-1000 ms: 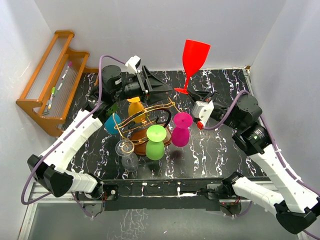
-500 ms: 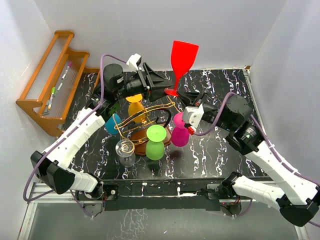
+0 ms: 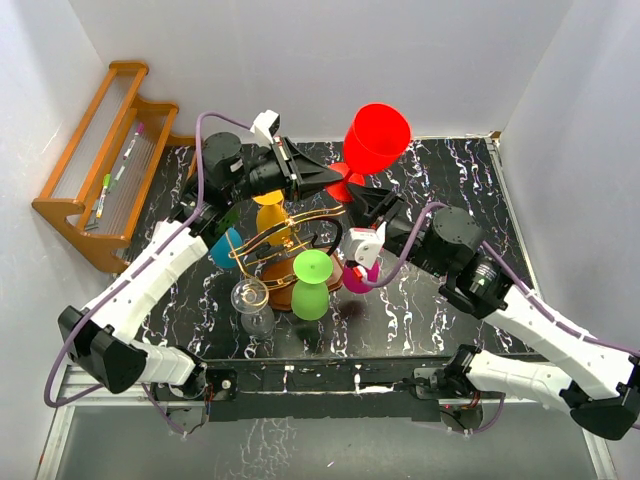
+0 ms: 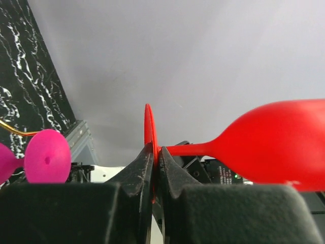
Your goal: Take the wine glass off the wine glass rack
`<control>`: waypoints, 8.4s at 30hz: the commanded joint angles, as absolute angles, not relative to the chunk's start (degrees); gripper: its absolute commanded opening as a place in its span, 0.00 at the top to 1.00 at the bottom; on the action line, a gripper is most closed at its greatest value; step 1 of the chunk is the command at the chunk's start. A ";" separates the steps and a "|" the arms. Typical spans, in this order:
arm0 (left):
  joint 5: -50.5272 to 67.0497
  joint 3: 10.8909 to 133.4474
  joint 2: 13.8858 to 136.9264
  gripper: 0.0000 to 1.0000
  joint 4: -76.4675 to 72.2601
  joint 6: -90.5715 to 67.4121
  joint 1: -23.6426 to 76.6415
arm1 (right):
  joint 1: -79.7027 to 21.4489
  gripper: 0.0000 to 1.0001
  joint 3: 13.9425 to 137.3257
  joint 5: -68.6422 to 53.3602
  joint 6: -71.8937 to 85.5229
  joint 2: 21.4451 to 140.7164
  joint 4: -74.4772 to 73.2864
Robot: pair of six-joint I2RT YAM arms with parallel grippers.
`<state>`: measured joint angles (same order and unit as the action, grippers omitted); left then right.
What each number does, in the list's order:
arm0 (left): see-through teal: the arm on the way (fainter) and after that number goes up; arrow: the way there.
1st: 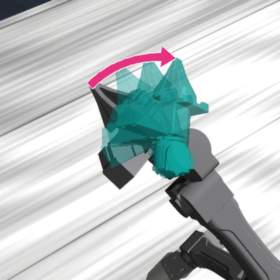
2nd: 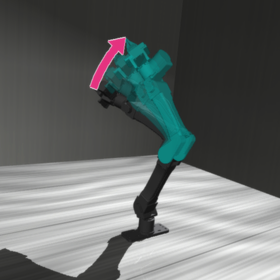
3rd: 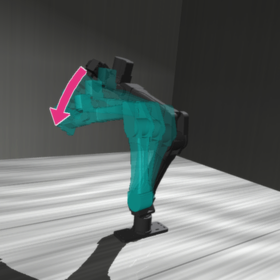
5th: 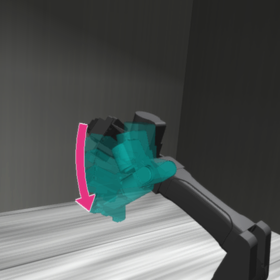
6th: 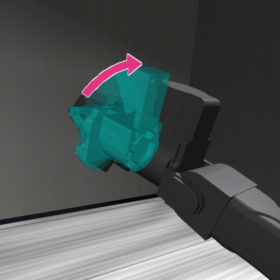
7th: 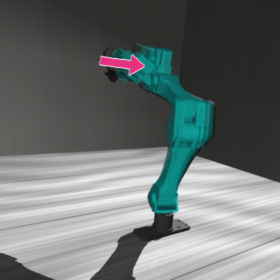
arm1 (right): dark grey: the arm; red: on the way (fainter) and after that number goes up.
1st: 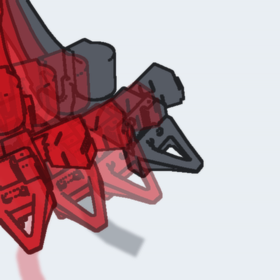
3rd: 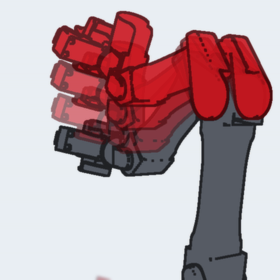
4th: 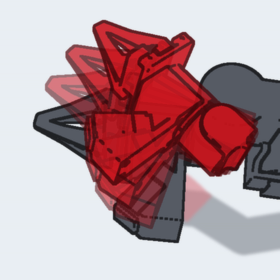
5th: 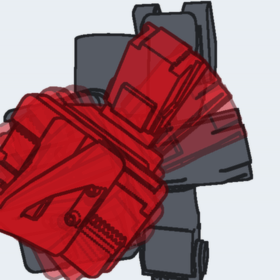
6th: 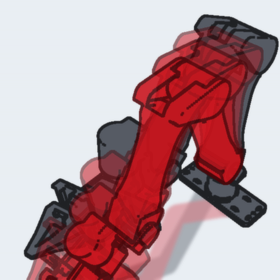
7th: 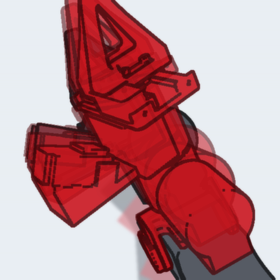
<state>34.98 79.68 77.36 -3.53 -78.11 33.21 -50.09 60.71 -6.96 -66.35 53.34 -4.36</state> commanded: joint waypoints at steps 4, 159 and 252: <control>26.44 77.24 69.10 1.00 -2.43 -71.22 33.58 | -50.98 0.53 59.88 -3.26 -56.64 46.46 -3.09; -8.80 80.09 54.68 0.36 33.03 -28.04 33.54 | 0.57 0.56 79.67 -49.65 32.41 63.05 -43.37; 21.75 87.98 65.75 0.43 31.35 -29.55 33.56 | -20.23 0.68 74.65 -35.08 36.22 63.69 -44.74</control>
<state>21.78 88.05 67.85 31.51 -30.24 33.41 -19.27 74.48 -35.77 36.12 64.38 -47.77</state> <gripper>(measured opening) 0.572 0.340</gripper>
